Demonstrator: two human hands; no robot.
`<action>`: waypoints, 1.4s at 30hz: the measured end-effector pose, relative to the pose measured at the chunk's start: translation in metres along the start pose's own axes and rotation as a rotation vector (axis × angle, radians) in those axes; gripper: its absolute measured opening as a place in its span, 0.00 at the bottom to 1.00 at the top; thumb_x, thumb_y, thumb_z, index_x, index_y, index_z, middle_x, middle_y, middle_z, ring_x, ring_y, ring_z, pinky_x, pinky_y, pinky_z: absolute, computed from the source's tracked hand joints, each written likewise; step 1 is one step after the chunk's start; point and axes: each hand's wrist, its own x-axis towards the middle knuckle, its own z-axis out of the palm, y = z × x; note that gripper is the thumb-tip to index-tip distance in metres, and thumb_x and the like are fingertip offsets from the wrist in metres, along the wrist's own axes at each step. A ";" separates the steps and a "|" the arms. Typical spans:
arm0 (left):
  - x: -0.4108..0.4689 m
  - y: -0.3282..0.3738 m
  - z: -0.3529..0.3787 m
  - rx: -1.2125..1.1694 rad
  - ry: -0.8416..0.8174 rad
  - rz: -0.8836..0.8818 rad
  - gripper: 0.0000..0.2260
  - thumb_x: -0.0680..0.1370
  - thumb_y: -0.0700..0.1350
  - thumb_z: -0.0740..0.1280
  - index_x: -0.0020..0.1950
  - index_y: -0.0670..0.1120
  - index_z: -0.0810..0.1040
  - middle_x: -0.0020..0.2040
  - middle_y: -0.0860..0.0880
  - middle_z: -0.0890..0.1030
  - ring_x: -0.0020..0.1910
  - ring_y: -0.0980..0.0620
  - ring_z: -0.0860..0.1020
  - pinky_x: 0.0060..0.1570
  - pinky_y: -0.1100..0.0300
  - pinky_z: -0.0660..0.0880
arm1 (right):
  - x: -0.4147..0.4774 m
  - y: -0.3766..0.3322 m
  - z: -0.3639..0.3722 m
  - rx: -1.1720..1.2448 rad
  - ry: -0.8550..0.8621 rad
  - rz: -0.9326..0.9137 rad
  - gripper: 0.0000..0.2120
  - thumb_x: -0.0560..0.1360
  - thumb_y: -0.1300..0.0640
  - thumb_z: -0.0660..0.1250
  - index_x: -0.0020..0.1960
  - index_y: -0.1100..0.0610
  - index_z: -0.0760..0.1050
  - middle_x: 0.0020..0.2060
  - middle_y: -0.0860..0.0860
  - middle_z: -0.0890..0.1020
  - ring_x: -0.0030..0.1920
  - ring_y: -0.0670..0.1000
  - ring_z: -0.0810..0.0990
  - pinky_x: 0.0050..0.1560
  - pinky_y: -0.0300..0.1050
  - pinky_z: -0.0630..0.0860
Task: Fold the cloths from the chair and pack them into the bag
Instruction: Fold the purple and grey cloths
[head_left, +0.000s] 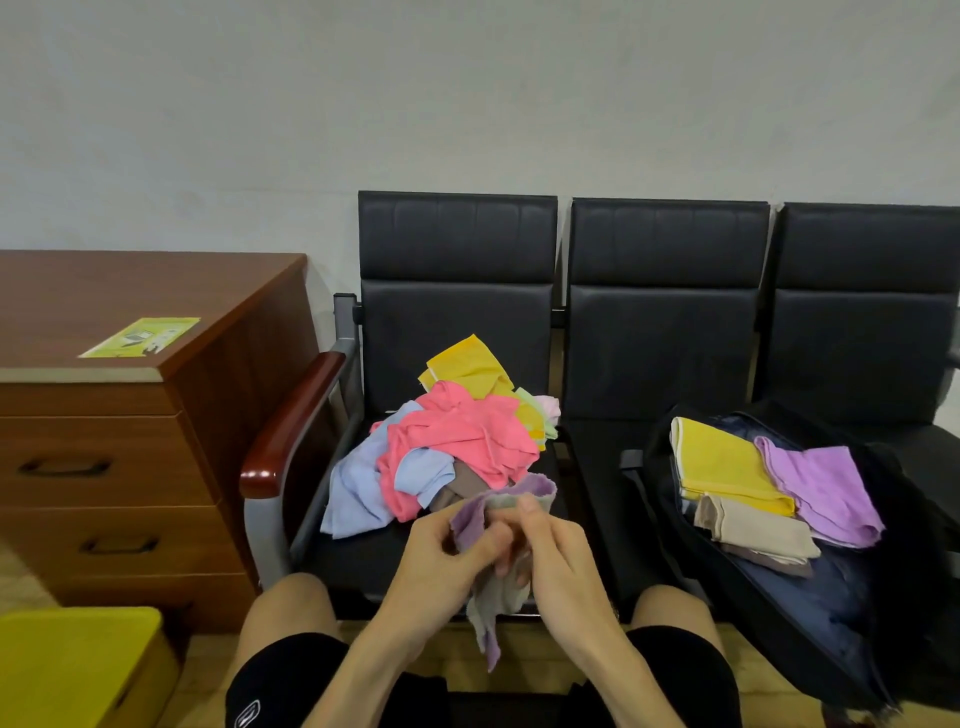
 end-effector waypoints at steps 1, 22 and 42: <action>0.000 -0.001 -0.001 0.014 -0.026 0.007 0.09 0.71 0.54 0.75 0.50 0.57 0.85 0.49 0.48 0.86 0.52 0.51 0.84 0.51 0.60 0.79 | 0.000 -0.001 -0.001 0.030 -0.021 0.003 0.22 0.85 0.54 0.53 0.46 0.50 0.86 0.41 0.47 0.87 0.46 0.43 0.84 0.47 0.34 0.77; 0.031 0.020 -0.028 0.008 0.062 -0.045 0.14 0.74 0.52 0.68 0.48 0.42 0.84 0.46 0.43 0.86 0.47 0.48 0.83 0.46 0.57 0.80 | 0.002 0.004 -0.028 0.416 -0.214 0.285 0.18 0.77 0.54 0.70 0.65 0.59 0.77 0.58 0.57 0.83 0.60 0.59 0.81 0.61 0.57 0.77; 0.025 0.000 -0.021 0.007 -0.153 -0.188 0.10 0.79 0.35 0.66 0.56 0.45 0.84 0.52 0.46 0.86 0.54 0.50 0.84 0.51 0.60 0.78 | 0.005 0.019 -0.054 0.278 -0.064 0.280 0.11 0.79 0.61 0.66 0.61 0.56 0.78 0.53 0.54 0.85 0.54 0.54 0.84 0.53 0.49 0.82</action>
